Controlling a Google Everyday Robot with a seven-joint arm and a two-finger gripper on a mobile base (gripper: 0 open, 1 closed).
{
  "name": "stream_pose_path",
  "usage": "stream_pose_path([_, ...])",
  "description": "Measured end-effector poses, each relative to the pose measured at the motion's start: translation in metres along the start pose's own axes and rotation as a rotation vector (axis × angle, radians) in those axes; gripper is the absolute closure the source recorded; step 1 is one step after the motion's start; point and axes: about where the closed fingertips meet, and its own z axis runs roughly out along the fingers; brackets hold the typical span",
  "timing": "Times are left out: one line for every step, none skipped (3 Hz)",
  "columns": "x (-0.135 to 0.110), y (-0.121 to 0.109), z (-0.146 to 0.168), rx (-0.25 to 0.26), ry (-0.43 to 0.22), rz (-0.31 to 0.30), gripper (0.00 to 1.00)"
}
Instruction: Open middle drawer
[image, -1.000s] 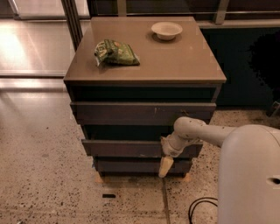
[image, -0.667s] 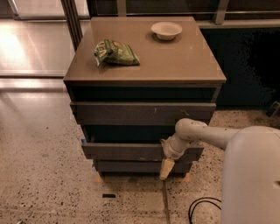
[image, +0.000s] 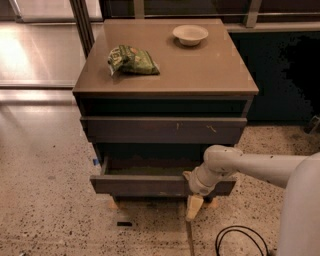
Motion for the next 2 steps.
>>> stream_pose_path([0.007, 0.0122, 0.0174, -0.016, 0.011, -0.015, 0.0])
stream_pose_path([0.0063, 0.0176, 0.0174, -0.026, 0.008, -0.017, 0.0])
